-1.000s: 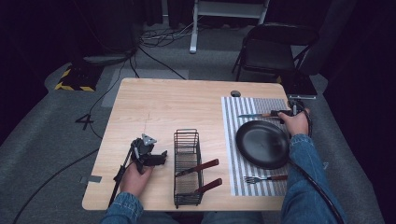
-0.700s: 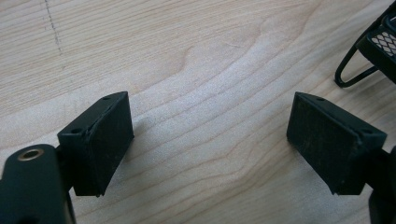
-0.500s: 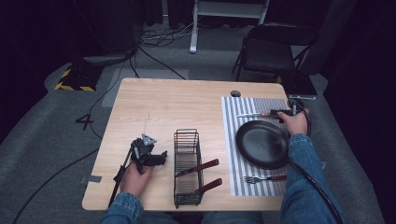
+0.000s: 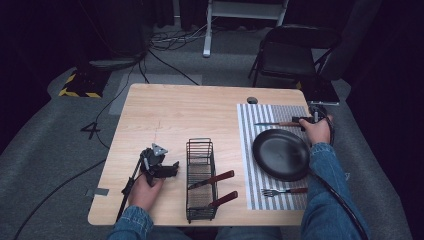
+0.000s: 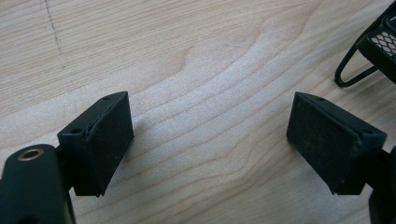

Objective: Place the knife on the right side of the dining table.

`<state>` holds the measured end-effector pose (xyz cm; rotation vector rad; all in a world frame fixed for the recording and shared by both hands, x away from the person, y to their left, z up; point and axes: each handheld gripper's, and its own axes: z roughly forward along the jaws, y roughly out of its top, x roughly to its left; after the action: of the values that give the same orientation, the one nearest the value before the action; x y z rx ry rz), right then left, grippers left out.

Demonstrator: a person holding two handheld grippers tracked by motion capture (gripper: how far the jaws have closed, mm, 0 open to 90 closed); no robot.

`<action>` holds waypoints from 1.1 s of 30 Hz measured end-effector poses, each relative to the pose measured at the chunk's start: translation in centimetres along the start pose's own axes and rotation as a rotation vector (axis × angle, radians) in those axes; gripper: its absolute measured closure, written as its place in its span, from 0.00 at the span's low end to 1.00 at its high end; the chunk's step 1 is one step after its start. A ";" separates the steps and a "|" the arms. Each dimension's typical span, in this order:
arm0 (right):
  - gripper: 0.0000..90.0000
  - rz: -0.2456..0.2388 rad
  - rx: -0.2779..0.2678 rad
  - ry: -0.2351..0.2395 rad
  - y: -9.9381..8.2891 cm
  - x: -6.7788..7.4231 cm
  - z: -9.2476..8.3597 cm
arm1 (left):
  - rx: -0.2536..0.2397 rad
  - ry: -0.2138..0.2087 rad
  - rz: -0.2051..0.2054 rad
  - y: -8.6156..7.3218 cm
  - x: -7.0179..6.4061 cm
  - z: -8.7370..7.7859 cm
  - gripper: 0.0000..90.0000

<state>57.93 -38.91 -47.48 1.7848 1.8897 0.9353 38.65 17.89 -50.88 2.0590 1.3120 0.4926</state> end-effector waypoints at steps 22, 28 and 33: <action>0.42 -0.141 -0.110 0.073 2.9 4.4 -7.1 | -0.001 0.000 0.000 0.0 0.0 0.0 0.16; 0.43 -0.184 -0.139 0.102 3.0 6.3 -9.5 | 0.000 -0.001 0.000 0.0 0.0 0.0 0.16; 0.43 -0.228 -0.148 0.141 2.5 8.3 -11.2 | 0.000 -0.001 0.001 0.0 0.0 0.0 0.16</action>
<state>51.10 -33.23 -36.44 1.4175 2.0002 1.1076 38.66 17.89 -50.88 2.0595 1.3111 0.4922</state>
